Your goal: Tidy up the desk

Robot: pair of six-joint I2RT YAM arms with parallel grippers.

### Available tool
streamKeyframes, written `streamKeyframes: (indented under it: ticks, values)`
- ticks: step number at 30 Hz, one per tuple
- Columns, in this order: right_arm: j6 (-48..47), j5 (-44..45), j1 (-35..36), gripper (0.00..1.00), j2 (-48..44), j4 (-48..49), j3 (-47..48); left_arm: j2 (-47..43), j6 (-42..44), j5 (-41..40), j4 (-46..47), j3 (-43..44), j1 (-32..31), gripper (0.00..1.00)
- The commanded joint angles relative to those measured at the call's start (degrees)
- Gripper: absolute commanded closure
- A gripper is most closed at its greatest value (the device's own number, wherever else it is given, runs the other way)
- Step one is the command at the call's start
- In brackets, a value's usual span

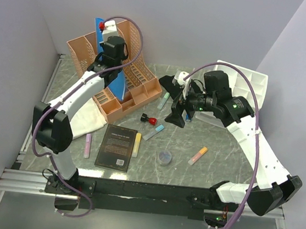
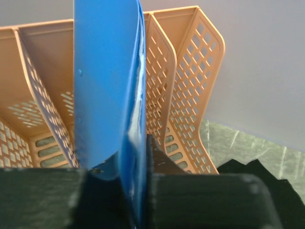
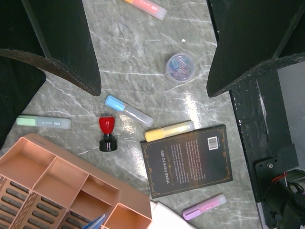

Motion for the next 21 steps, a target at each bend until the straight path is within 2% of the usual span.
streamKeyframes:
  ticks: [1, 13, 21]
  values:
    - [-0.67, 0.09, -0.57, 0.0, -1.97, 1.72, -0.53, -2.77, 5.85, 0.95, 4.68, 1.97, 0.16, 0.99]
    - [-0.5, -0.18, -0.57, 0.0, -1.71, 1.89, -0.18, -7.18, 24.3, -6.96, 23.14, -3.04, -3.98, 0.99]
    - [-0.76, 0.09, -0.74, 0.0, -2.5, 1.98, -1.32, -6.03, 26.26, -9.24, 29.38, -5.67, -4.06, 0.99]
